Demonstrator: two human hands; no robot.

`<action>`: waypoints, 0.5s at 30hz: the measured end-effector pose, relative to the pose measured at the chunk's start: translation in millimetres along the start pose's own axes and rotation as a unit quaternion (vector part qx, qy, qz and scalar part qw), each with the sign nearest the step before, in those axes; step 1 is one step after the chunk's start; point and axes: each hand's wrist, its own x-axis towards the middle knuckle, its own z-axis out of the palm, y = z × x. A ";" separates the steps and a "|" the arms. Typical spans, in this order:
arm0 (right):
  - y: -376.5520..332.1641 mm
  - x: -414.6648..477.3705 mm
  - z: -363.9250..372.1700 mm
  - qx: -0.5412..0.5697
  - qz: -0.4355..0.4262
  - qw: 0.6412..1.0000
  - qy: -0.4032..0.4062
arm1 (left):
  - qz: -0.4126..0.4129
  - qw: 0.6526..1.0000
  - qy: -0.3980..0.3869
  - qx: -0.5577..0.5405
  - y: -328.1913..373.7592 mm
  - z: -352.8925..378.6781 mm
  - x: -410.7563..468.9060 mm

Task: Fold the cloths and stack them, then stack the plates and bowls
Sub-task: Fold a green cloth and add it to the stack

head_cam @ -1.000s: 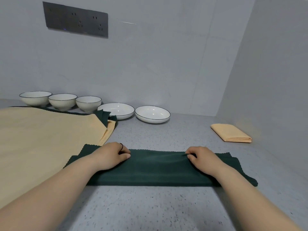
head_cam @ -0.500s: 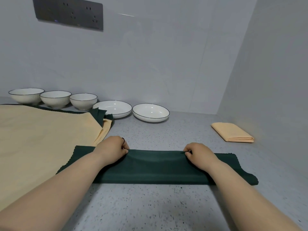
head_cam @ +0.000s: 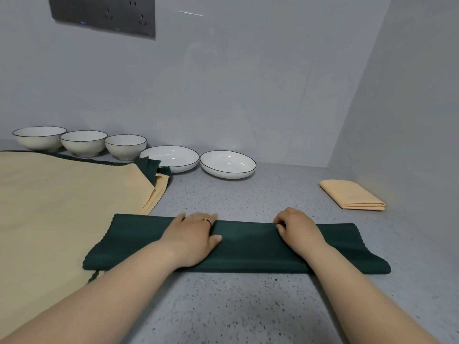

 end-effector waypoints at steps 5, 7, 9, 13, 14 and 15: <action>-4.3 -3.4 2.4 -0.008 0.004 1.000 -0.010 | -0.029 0.998 -0.059 0.007 6.8 13.5 -1.8; -13.7 -5.1 5.2 -0.008 -0.004 1.000 -0.012 | -0.034 0.998 -0.054 0.006 7.4 16.6 -2.0; -32.2 -9.0 9.0 0.005 -0.033 0.999 -0.015 | -0.038 0.998 -0.048 0.003 9.3 17.7 -3.5; -77.9 -22.1 18.2 0.029 -0.114 0.989 -0.086 | -0.043 0.998 -0.036 -0.009 10.6 19.2 -6.6; -83.0 -23.7 20.2 0.029 -0.119 0.987 -0.101 | -0.044 0.998 -0.034 -0.013 10.3 19.7 -6.9; -84.4 -23.9 22.0 0.031 -0.116 0.987 -0.110 | -0.044 0.998 -0.034 -0.016 9.8 19.9 -7.2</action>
